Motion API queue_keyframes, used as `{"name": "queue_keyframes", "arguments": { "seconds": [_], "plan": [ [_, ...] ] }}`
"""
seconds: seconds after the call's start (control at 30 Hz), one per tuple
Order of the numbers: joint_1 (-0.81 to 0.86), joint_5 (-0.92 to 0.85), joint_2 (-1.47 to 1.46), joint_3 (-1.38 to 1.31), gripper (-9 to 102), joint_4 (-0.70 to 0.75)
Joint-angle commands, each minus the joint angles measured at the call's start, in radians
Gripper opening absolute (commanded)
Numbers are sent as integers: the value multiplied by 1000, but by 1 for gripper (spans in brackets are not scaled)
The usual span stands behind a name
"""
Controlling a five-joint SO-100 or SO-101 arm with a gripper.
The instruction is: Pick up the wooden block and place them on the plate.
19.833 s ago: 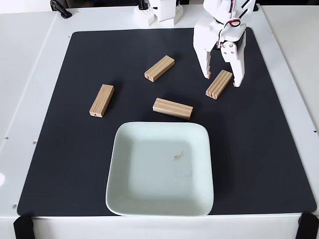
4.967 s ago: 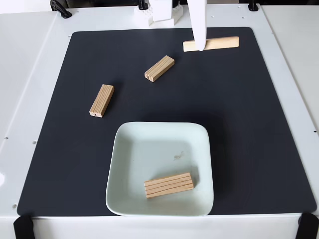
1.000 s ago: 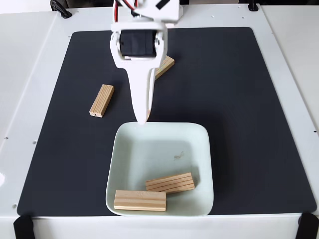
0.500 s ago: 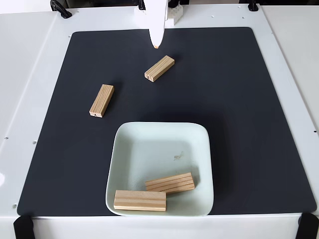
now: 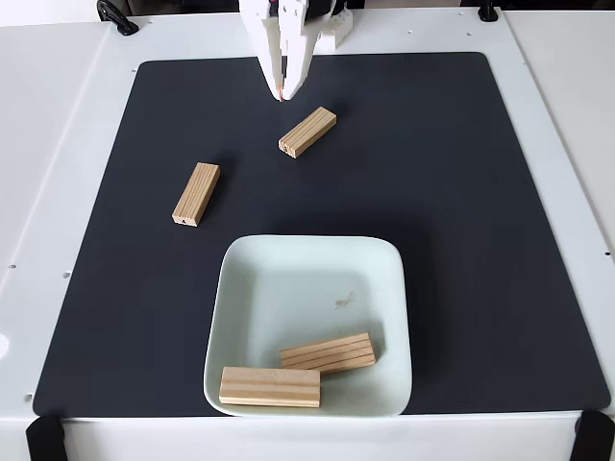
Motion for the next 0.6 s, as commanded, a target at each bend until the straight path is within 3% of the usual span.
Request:
{"name": "queue_keyframes", "arguments": {
  "seconds": [0.0, 0.07, 0.27, 0.57],
  "plan": [
    [14, -32, -26, -8, 0, 5],
    [14, -29, -44, -8, 3, 5],
    [18, 0, -75, -12, 33, 6],
    [-18, 5, -92, 49, 34, 32]
  ]
}}
